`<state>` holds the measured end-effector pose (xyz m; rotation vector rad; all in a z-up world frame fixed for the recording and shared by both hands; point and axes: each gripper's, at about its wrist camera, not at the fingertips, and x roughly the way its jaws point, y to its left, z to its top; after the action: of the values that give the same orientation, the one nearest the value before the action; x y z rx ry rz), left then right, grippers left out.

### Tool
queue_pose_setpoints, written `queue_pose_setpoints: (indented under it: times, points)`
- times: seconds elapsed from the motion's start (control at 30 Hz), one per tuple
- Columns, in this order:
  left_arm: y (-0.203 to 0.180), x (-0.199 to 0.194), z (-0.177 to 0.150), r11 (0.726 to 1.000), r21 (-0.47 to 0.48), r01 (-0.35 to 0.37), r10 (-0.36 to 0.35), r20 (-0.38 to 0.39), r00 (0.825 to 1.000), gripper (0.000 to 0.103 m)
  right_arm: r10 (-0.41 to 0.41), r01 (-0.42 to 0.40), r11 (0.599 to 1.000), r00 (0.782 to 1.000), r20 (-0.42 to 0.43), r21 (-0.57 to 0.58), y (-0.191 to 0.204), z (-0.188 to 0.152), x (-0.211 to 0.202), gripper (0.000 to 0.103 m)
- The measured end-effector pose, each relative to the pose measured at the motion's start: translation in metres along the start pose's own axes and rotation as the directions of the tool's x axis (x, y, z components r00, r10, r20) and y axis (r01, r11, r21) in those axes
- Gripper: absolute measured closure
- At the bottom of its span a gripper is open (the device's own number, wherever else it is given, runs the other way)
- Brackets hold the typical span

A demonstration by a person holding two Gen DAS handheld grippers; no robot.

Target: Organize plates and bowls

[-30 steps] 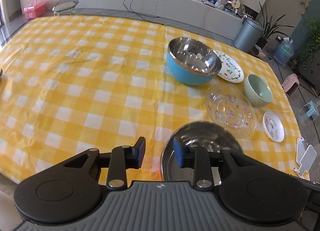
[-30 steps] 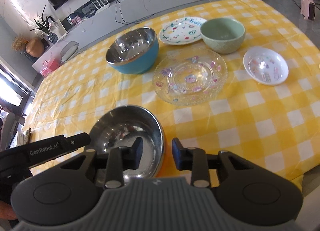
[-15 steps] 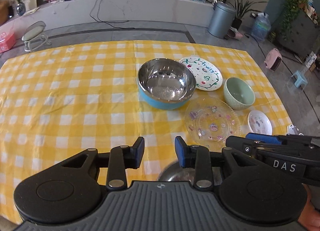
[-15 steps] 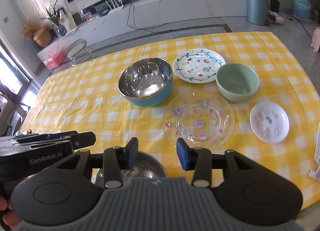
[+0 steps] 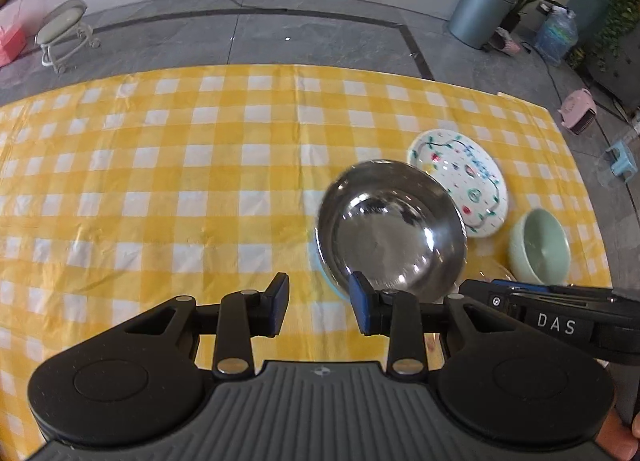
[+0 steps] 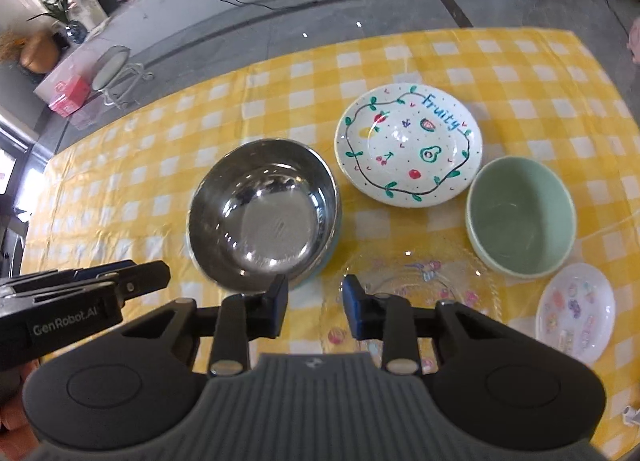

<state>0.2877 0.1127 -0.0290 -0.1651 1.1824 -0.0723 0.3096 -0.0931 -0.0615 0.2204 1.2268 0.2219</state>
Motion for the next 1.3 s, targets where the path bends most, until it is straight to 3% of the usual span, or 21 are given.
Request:
queue_pose_setpoints:
  times: [0.2, 0.3, 0.67, 0.97, 1.3]
  points:
    - [0.01, 0.039, 0.019, 0.999, -0.035, -0.018, 0.016, -0.053, 0.998, 0.064, -0.019, 0.02, 0.999, 0.999, -0.039, 0.036, 0.001, 0.022, 0.033, 0.076]
    - [0.017, 0.051, 0.023, 0.997, -0.076, 0.01, -0.015, -0.063, 0.998, 0.067, -0.04, 0.041, 0.999, 0.998, -0.053, 0.027, 0.003, 0.029, 0.046, 0.078]
    - [0.016, 0.067, 0.027, 0.995, -0.092, 0.044, -0.054, -0.106, 0.993, 0.095, -0.04, 0.044, 0.998, 0.996, -0.077, 0.05, -0.009, 0.034, 0.068, 0.094]
    - [0.004, 0.041, 0.021, 0.999, -0.042, 0.005, -0.008, -0.09, 0.996, 0.096, -0.029, 0.031, 0.999, 0.997, -0.072, 0.035, -0.005, 0.03, 0.054, 0.095]
    - [-0.009, -0.023, -0.009, 1.0, -0.016, -0.012, 0.011, -0.068, 0.998, 0.096, 0.0, 0.0, 1.0, 0.999, -0.048, 0.004, 0.008, -0.006, -0.005, 0.094]
